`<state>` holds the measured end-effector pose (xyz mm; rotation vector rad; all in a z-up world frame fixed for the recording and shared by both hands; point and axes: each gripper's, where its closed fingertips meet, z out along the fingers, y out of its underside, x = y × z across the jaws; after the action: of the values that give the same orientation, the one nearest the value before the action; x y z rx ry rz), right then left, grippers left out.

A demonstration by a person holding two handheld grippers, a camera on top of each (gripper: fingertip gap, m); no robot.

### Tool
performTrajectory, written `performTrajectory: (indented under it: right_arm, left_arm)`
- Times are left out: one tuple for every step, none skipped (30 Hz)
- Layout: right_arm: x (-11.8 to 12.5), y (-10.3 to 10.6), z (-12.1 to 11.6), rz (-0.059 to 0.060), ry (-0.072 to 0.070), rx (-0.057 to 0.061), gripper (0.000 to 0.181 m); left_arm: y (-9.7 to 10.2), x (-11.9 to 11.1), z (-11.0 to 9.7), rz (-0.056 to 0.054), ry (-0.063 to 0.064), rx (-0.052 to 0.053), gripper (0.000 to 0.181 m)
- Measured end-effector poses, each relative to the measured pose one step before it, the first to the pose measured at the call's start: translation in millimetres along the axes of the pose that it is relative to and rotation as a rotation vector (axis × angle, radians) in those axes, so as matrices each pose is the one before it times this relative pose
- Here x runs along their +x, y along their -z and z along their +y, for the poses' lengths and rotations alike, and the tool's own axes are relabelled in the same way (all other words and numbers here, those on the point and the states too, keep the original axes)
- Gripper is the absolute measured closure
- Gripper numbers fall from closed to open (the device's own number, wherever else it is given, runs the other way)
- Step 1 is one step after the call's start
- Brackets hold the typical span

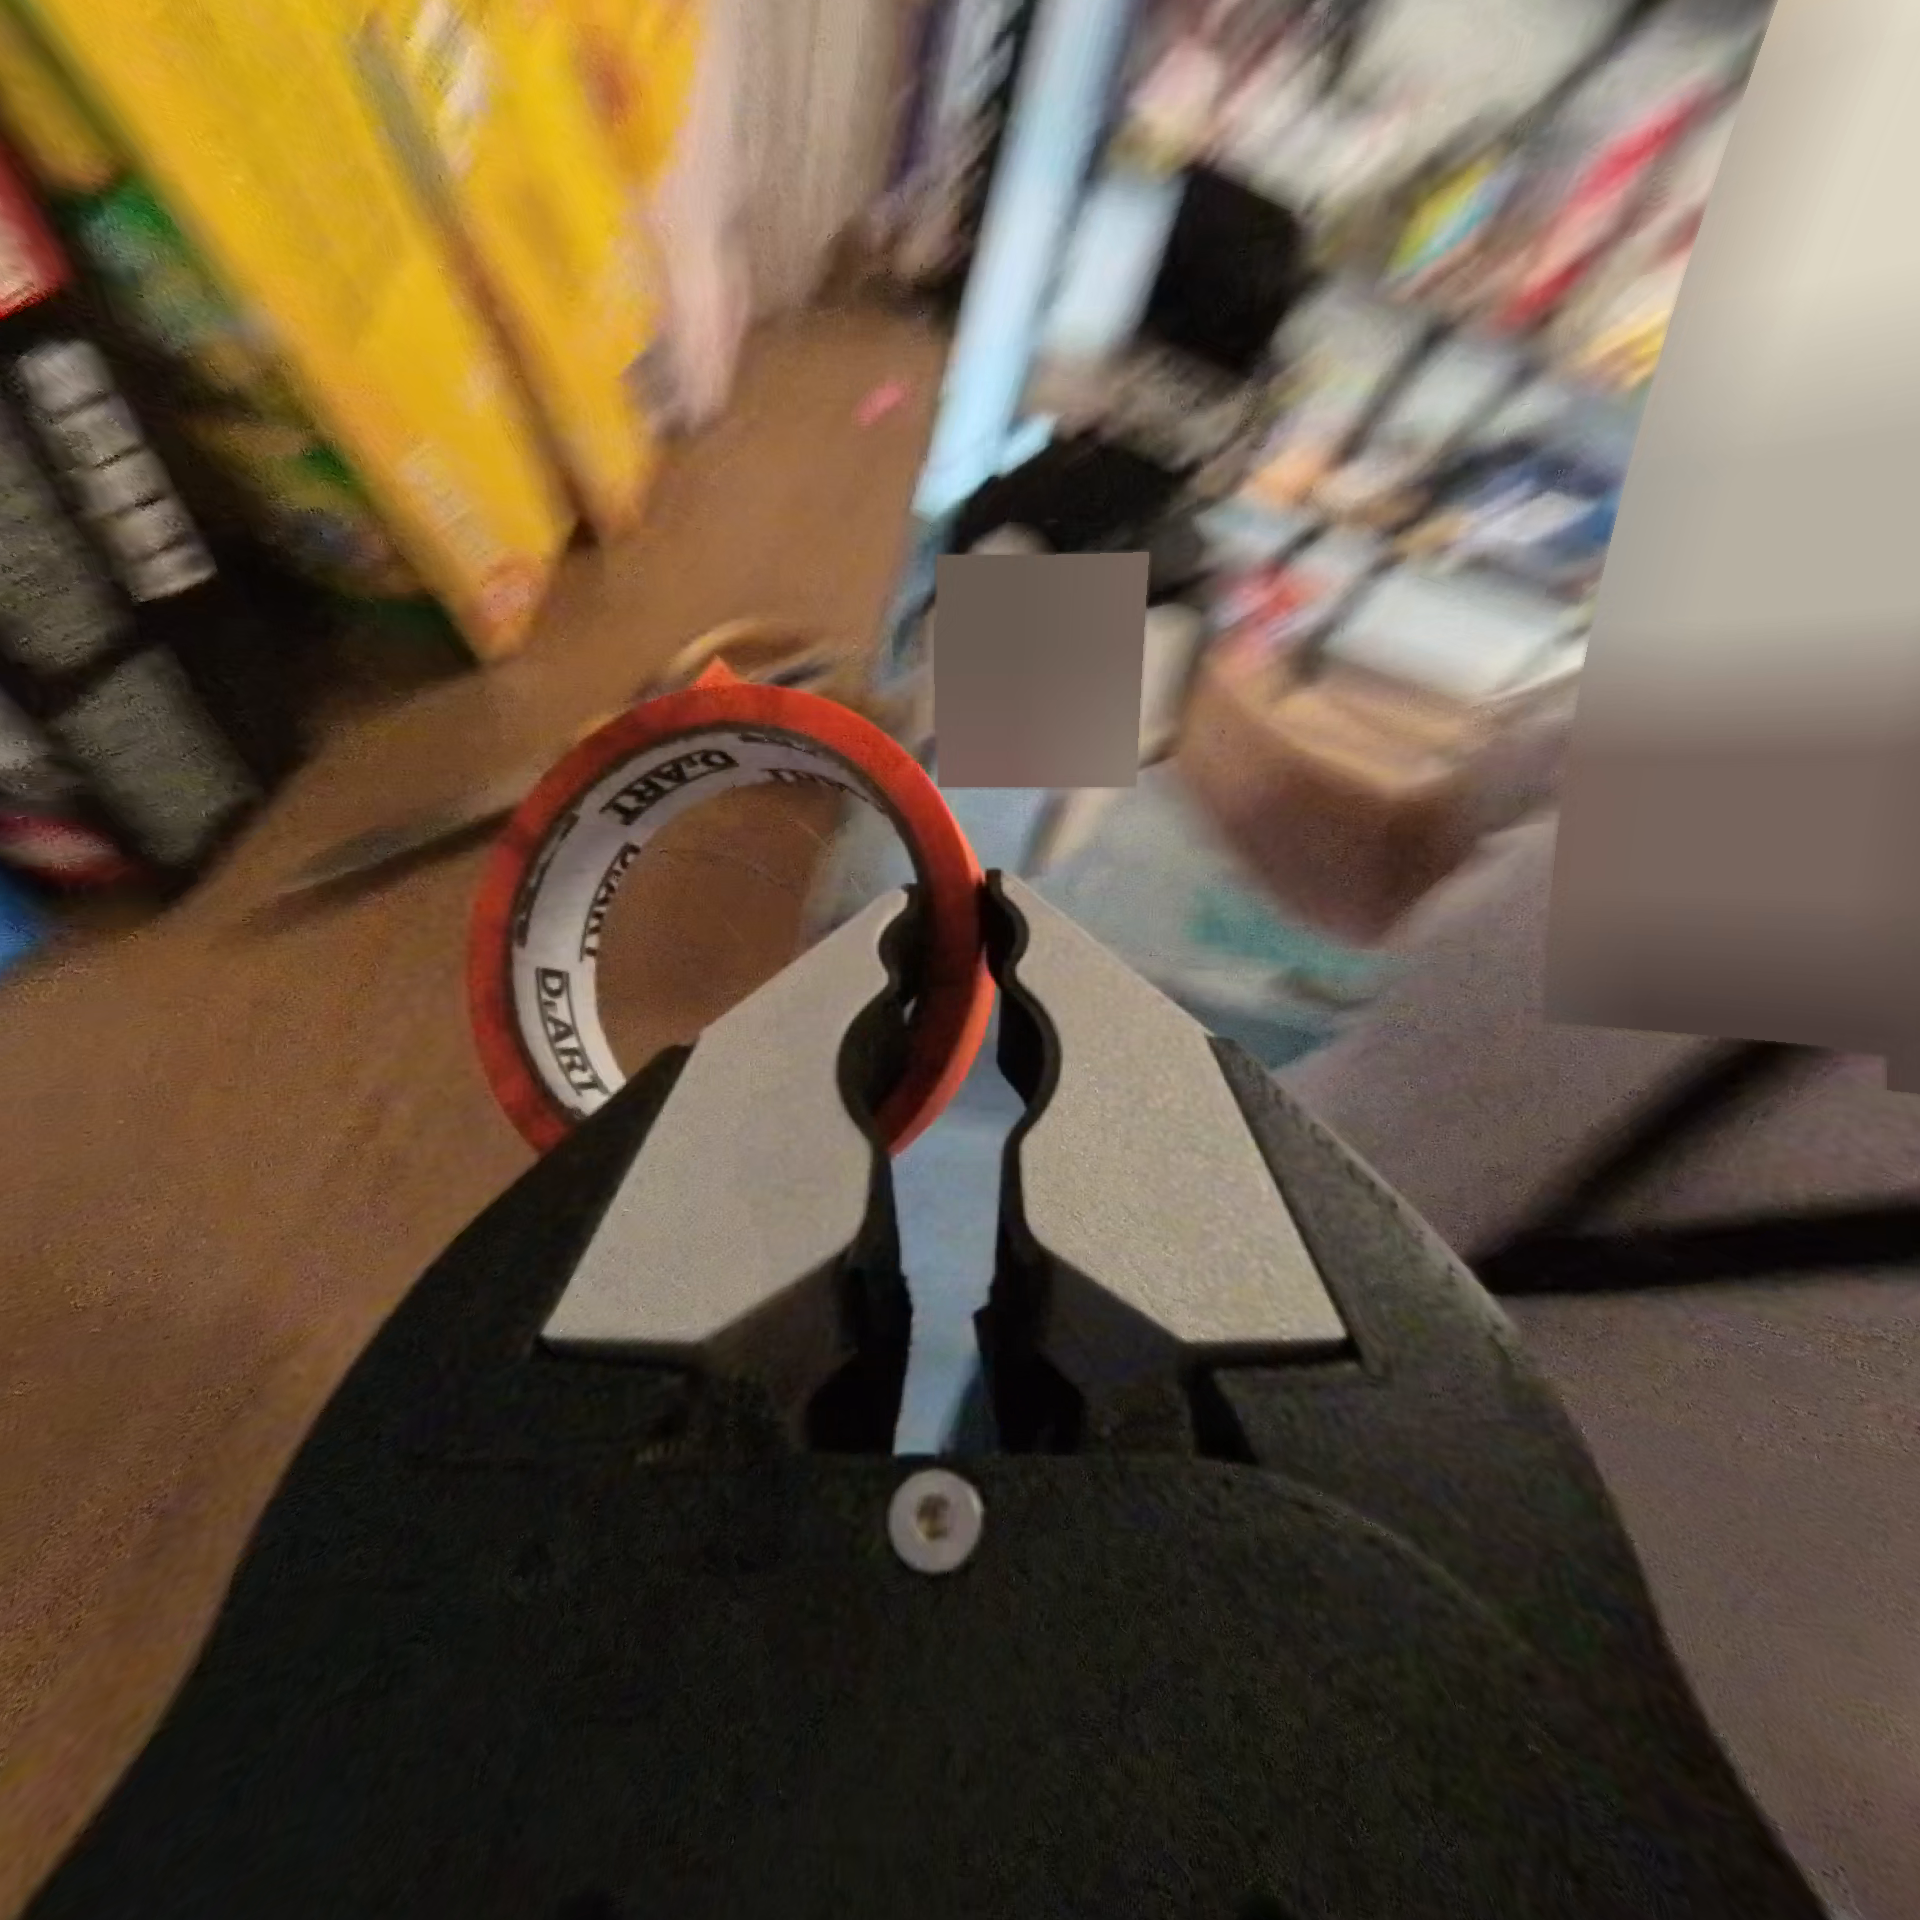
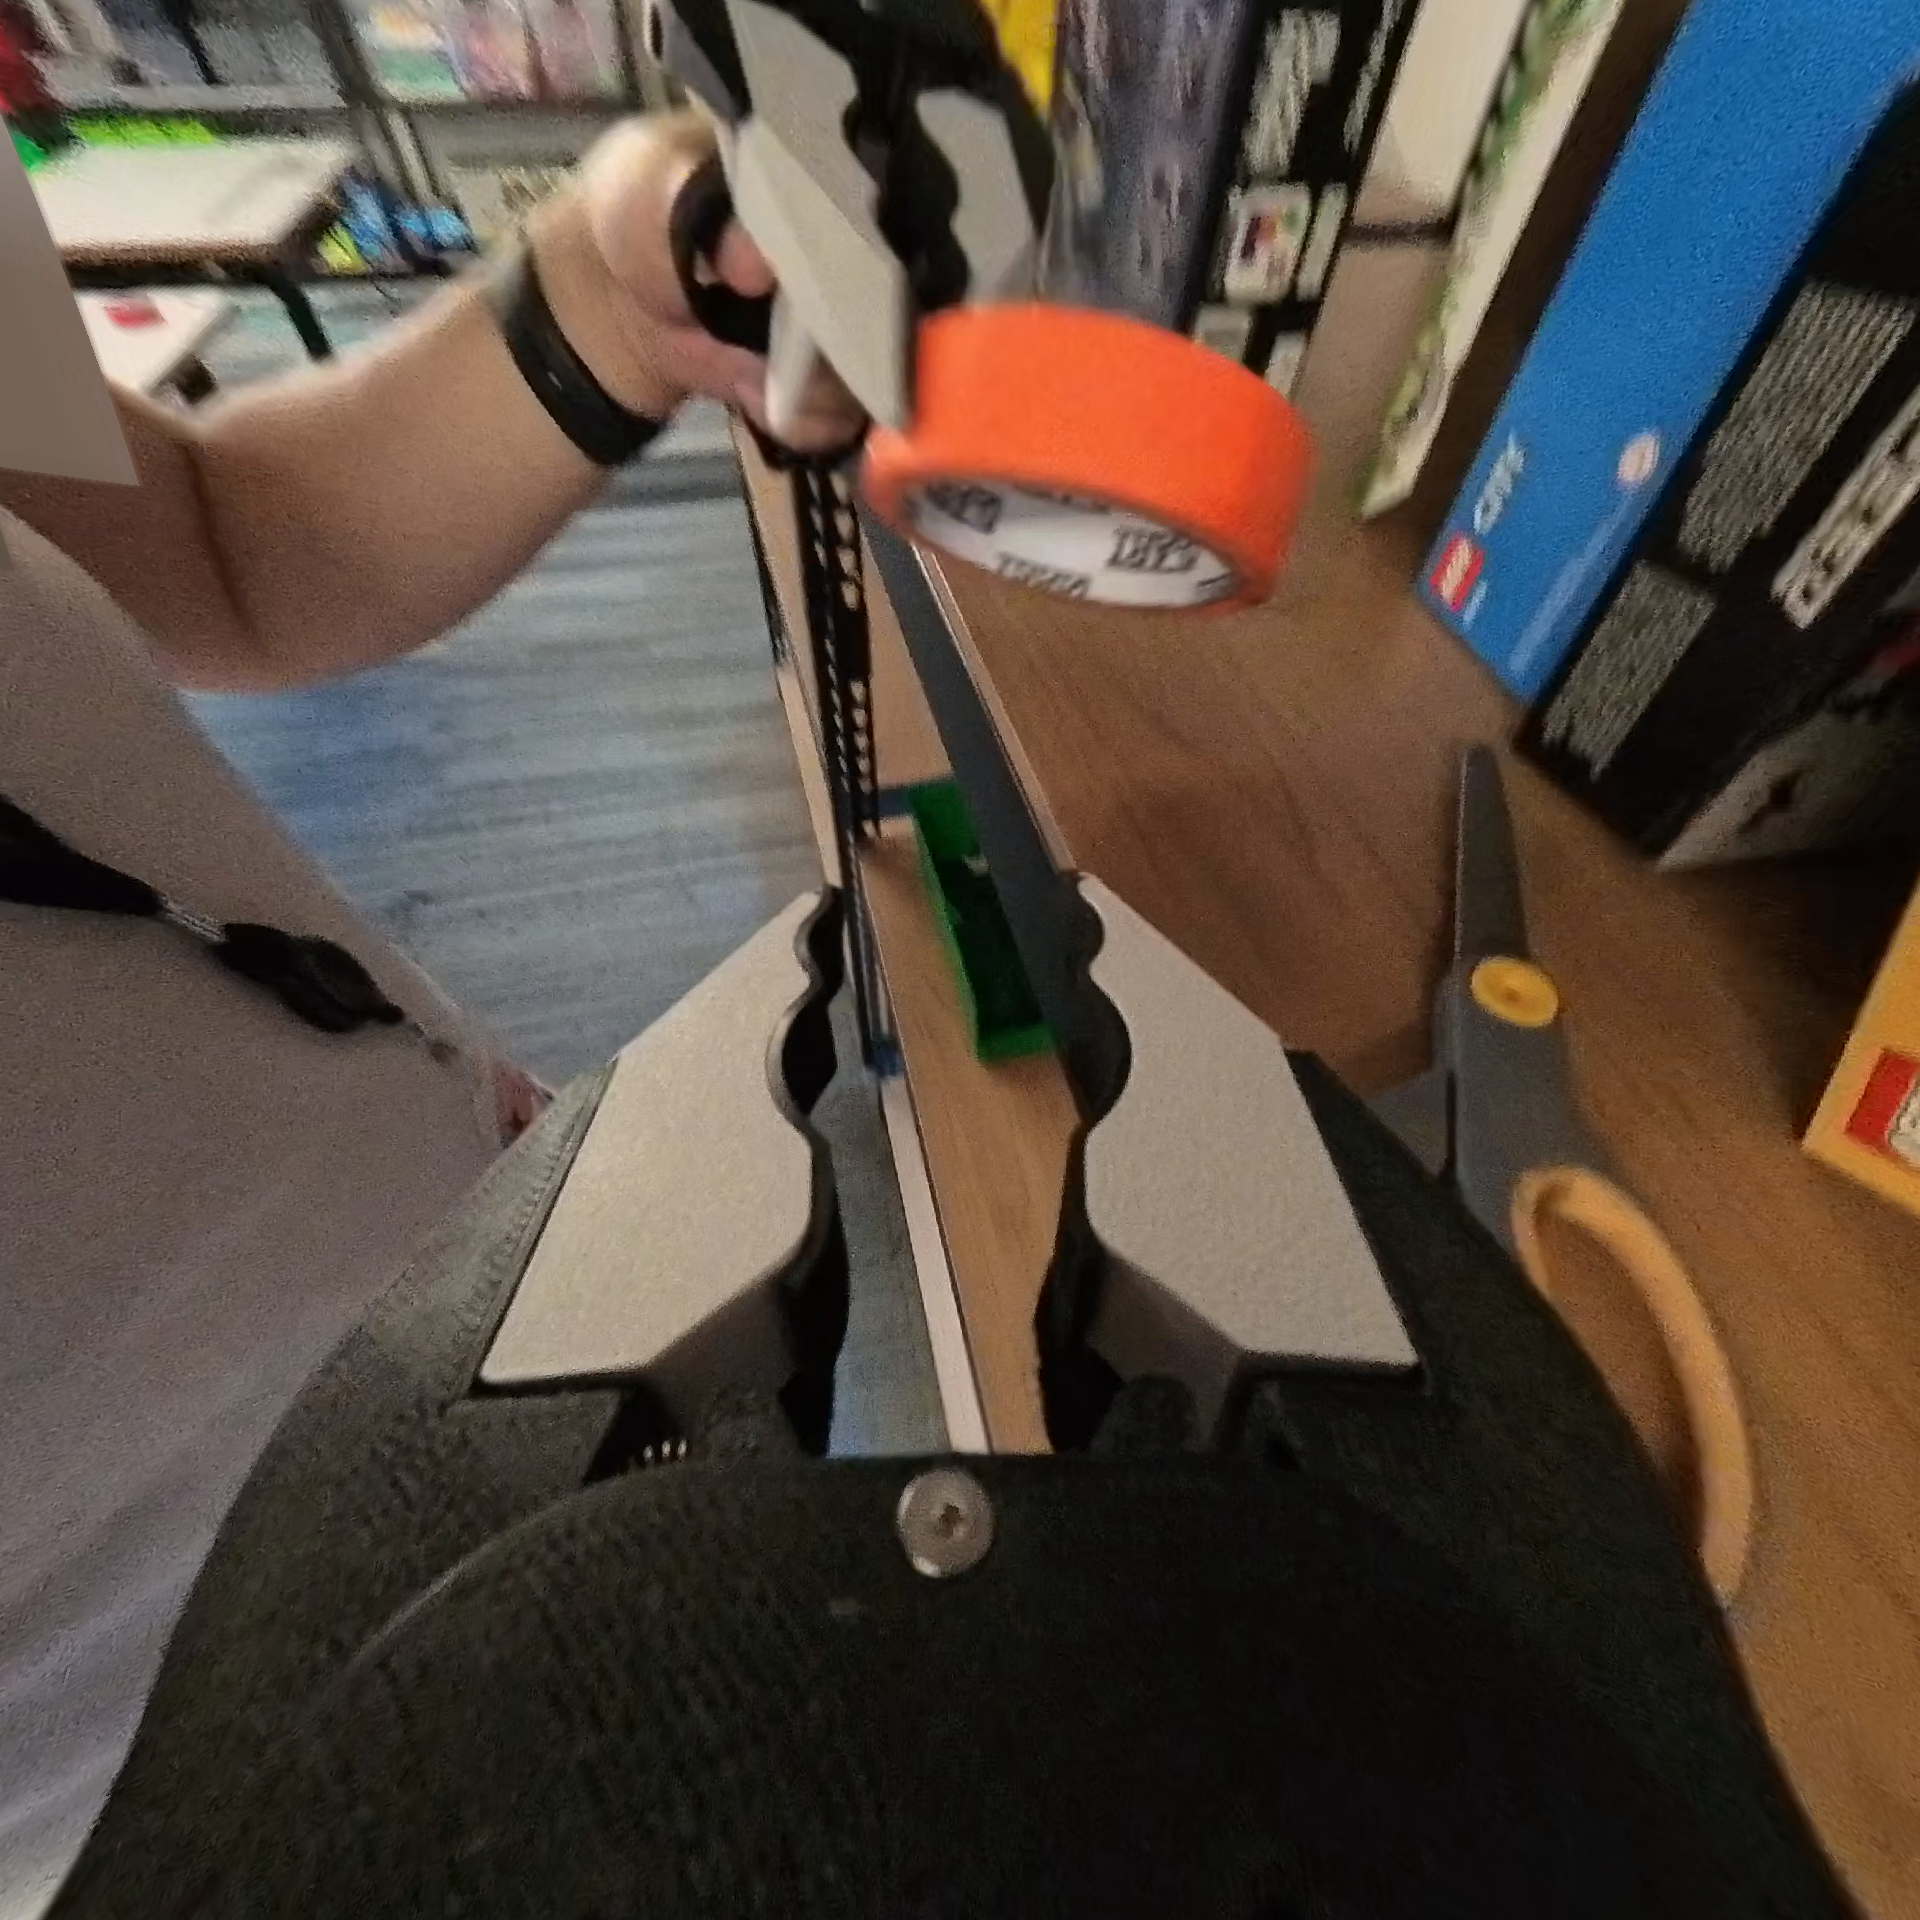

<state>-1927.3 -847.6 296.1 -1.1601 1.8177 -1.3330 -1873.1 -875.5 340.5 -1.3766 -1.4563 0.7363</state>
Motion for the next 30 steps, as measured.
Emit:
performTrajectory:
  right_arm:
    - [-2.49,2.81,-11.57,-0.0296,0.0146,0.0590,0.137]
    - [-1.74,2.21,-15.69,-0.0339,0.0110,0.0813,0.132]
    - [-1.29,1.15,-19.02,-0.0403,0.0042,0.0989,0.124]
    - [-4.52,-0.14,-20.24,-0.0711,0.0022,0.1039,0.120]
    - [-7.51,-1.49,-19.31,-0.1002,-0.0073,0.0978,0.119]
    - [-7.46,-3.44,-15.90,-0.1117,-0.0263,0.0796,0.113]
    - [-10.07,-4.84,-9.33,-0.1384,-0.0466,0.0401,0.108]
    - [-8.99,-5.84,-2.61,-0.1376,-0.0524,-0.0020,0.110]
    - [0.10,-7.33,0.80,-0.0766,-0.0297,-0.0214,0.109]
    - [-1.37,-8.72,3.27,-0.0735,-0.0104,-0.0340,0.109]
    - [-7.63,-9.25,4.42,-0.1008,-0.0149,-0.0450,0.109]
    - [-9.11,-9.41,3.77,-0.1032,-0.0141,-0.0412,0.110]
    - [-6.76,-9.50,3.71,-0.0870,-0.0090,-0.0391,0.109]
    - [-3.79,-9.00,4.65,-0.0705,-0.0096,-0.0433,0.111]
    - [-5.87,-8.08,4.70,-0.0851,-0.0163,-0.0367,0.118]
    - [-10.29,-6.99,4.81,-0.1129,-0.0269,-0.0309,0.131]
    - [-6.25,-6.39,2.61,-0.0866,-0.0199,-0.0161,0.134]
    - [1.32,-5.10,-0.36,-0.0350,0.0037,0.0069,0.140]
    - [1.63,-4.02,-0.44,-0.0277,0.0143,0.0066,0.150]
    - [1.40,-3.19,0.30,-0.0224,0.0107,0.0040,0.165]
    - [-2.19,-2.73,-0.42,-0.0357,0.0077,0.0070,0.167]
    - [-1.99,-1.95,-3.72,-0.0151,0.0096,0.0289,0.169]
    - [-0.57,-1.31,-4.68,0.0123,0.0218,0.0319,0.171]
    - [2.03,-0.78,-2.88,0.0392,0.0261,0.0165,0.172]
    - [0.11,-0.78,-0.90,0.0333,0.0133,-0.0012,0.172]
    - [-2.27,-0.18,-1.51,0.0253,0.0104,-0.0058,0.173]
    - [1.41,2.29,-5.02,0.0548,0.0047,0.0077,0.173]
    - [4.50,4.02,-4.59,0.0725,-0.0141,0.0016,0.173]
    - [8.99,5.65,-1.31,0.1024,-0.0145,-0.0148,0.174]
    - [14.22,7.19,0.73,0.1349,-0.0122,-0.0207,0.173]
  left_arm:
    - [13.24,23.73,-14.51,0.1546,0.0455,0.1005,0.173]
    - [9.57,23.86,-11.67,0.1467,0.0339,0.0811,0.174]
    - [5.40,22.75,-6.47,0.1381,0.0187,0.0477,0.174]
    - [1.64,20.36,-1.35,0.1241,-0.0015,0.0199,0.174]
    - [-1.32,15.92,0.76,0.0985,-0.0156,0.0134,0.174]
    - [-3.16,11.43,0.47,0.0768,-0.0133,0.0192,0.174]
    - [-4.03,10.04,0.59,0.0795,0.0030,0.0201,0.174]
    - [-4.15,10.91,1.76,0.0951,0.0090,0.0150,0.174]
    - [-4.42,9.34,2.10,0.0881,-0.0003,0.0152,0.174]
    - [-4.14,4.63,2.68,0.0594,-0.0054,0.0116,0.174]
    - [-4.24,1.28,4.18,0.0370,-0.0021,-0.0005,0.174]
    - [-4.38,0.63,6.09,0.0314,-0.0003,-0.0132,0.174]
    - [-4.51,0.53,6.75,0.0284,-0.0032,-0.0193,0.174]
    - [-4.34,0.53,5.30,0.0253,-0.0065,-0.0136,0.174]
    - [-3.47,1.21,3.38,0.0277,-0.0073,-0.0064,0.174]
    - [-2.26,1.78,1.88,0.0267,-0.0127,-0.0008,0.174]
    - [-1.59,2.09,0.41,0.0253,-0.0234,0.0104,0.174]
    - [-1.07,2.70,0.13,0.0314,-0.0209,0.0159,0.173]
    - [-1.13,1.97,0.81,0.0305,-0.0095,0.0154,0.173]
    - [-1.37,-0.73,2.13,0.0151,-0.0059,0.0097,0.173]
    - [-0.75,-0.67,1.78,0.0100,-0.0099,0.0092,0.172]
    - [0.54,-0.39,-0.92,0.0040,-0.0142,0.0227,0.172]
    - [2.12,-0.74,-3.91,-0.0114,-0.0169,0.0372,0.170]
    - [3.06,-0.47,-5.29,-0.0194,-0.0183,0.0413,0.169]
    - [4.23,-2.12,-5.75,-0.0370,-0.0168,0.0393,0.167]
    - [5.91,-7.19,-7.27,-0.0780,-0.0123,0.0413,0.164]
    - [8.46,-10.91,-8.69,-0.1172,-0.0066,0.0315,0.160]
    - [10.99,-10.48,-9.00,-0.1361,-0.0217,0.0064,0.144]
    - [13.07,-7.15,-11.47,-0.1374,-0.0507,0.0086,0.131]
    - [15.11,-7.88,-13.94,-0.1523,-0.0606,0.0198,0.134]
